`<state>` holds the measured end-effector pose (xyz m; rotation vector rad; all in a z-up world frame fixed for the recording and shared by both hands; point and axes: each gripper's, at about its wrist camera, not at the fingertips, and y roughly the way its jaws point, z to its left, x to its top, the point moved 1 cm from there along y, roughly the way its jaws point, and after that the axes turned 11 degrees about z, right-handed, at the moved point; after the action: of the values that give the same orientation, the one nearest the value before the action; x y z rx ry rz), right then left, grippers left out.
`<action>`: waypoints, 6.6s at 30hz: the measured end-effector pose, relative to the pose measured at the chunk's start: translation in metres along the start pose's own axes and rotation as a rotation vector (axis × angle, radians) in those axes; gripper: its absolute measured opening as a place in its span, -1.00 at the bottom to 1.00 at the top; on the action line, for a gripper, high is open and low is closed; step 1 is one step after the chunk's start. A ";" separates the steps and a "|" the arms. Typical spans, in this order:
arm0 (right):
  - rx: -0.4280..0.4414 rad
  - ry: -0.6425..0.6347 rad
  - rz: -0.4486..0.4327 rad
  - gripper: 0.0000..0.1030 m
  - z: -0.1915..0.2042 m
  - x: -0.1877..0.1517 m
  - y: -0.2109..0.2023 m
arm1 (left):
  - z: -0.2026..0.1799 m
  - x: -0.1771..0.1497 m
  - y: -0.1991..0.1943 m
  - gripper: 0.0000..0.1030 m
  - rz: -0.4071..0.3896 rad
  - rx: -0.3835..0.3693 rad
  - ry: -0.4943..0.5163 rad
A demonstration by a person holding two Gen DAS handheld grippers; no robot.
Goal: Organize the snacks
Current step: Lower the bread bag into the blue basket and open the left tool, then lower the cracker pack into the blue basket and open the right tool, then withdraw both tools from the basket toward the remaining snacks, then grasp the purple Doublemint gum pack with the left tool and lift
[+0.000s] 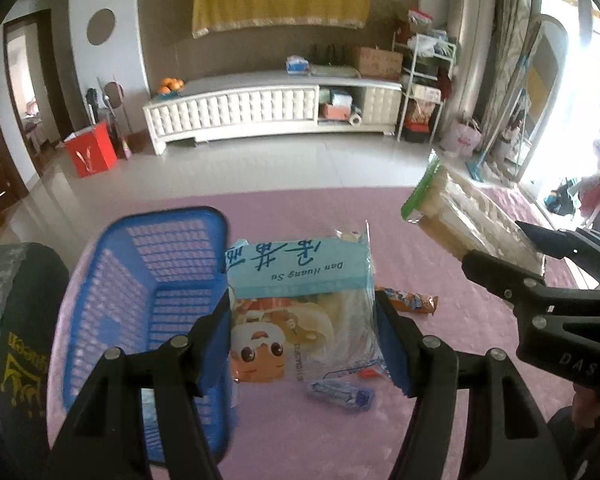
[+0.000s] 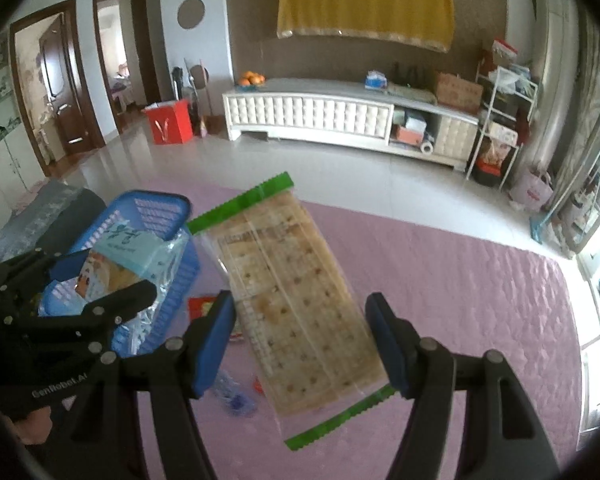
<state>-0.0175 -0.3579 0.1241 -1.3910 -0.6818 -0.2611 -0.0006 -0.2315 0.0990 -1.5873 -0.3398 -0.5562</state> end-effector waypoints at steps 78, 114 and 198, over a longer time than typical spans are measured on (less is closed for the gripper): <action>0.092 -0.278 0.080 0.38 0.187 0.062 0.078 | 0.220 -0.036 -0.033 0.38 0.006 0.043 -0.094; 0.044 -0.393 0.087 0.93 0.172 0.057 0.059 | 0.203 -0.044 -0.046 0.39 -0.011 0.050 -0.075; -0.031 -0.017 0.224 0.93 -0.088 -0.084 0.126 | -0.045 -0.082 0.166 0.55 0.398 0.063 -0.340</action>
<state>0.0111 -0.4365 -0.0301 -1.4872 -0.5321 -0.0832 0.0121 -0.2837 -0.0837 -1.6323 -0.2799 0.0320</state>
